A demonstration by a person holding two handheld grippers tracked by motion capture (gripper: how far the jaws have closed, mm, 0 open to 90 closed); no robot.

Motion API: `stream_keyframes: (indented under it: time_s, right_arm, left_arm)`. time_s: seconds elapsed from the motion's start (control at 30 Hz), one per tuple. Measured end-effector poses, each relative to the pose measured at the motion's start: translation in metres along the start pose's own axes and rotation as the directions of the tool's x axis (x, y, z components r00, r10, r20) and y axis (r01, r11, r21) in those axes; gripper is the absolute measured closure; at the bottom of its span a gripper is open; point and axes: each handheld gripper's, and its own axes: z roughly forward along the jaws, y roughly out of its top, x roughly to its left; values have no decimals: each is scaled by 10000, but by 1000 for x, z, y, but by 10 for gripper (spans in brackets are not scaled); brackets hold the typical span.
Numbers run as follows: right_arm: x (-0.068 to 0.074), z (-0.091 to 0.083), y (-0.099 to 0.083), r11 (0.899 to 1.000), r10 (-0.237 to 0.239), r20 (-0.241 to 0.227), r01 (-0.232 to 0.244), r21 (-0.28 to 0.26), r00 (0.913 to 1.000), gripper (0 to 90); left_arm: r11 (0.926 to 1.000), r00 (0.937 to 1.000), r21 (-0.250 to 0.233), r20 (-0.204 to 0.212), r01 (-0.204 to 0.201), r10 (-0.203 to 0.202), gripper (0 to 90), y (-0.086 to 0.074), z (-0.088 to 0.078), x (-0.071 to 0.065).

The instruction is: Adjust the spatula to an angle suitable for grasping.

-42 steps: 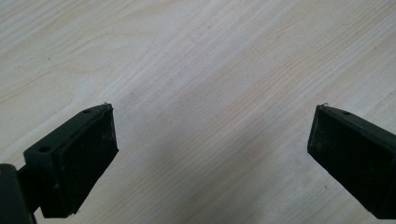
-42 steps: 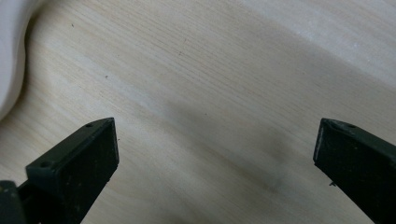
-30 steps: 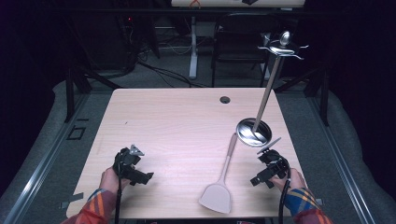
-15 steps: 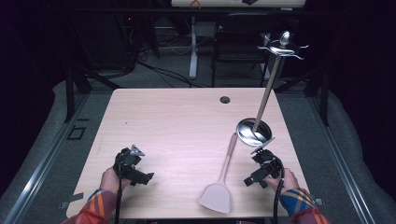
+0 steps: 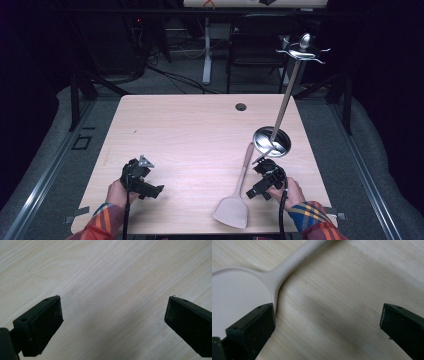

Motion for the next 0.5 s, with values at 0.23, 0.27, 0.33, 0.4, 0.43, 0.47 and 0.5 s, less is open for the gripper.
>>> stream_keyframes:
  time_s: [0.23,0.27,0.33,0.4,0.43,0.47,0.5]
  right_arm:
    - [9,2,11,9994,-323,-222,325,86,9992,0]
    - [11,5,12,9997,-215,-245,213,-81,9995,0]
    - [13,7,16,9996,-260,-254,258,-80,9993,0]
    - [16,10,21,9995,-300,-217,297,-130,9993,0]
    - [17,11,23,9991,-415,-161,415,-15,9990,0]
    - [19,12,25,9993,-358,-208,356,-59,9991,0]
    - [19,12,25,9993,-358,-208,356,-59,9991,0]
  left_arm:
    - [10000,10000,-5,5,37,-37,13,1,1,-1]
    - [10000,10000,-8,15,26,-26,13,1,0,-1]
    - [10000,10000,-28,1,-32,32,13,2,0,-1]
    - [10000,10000,-47,-27,-70,70,14,1,-1,-1]
    - [10000,10000,-31,7,-55,55,14,1,-1,-1]
    - [10000,10000,-33,16,-50,51,15,1,-1,-1]
    - [10000,10000,-33,16,-50,51,15,1,-1,-1]
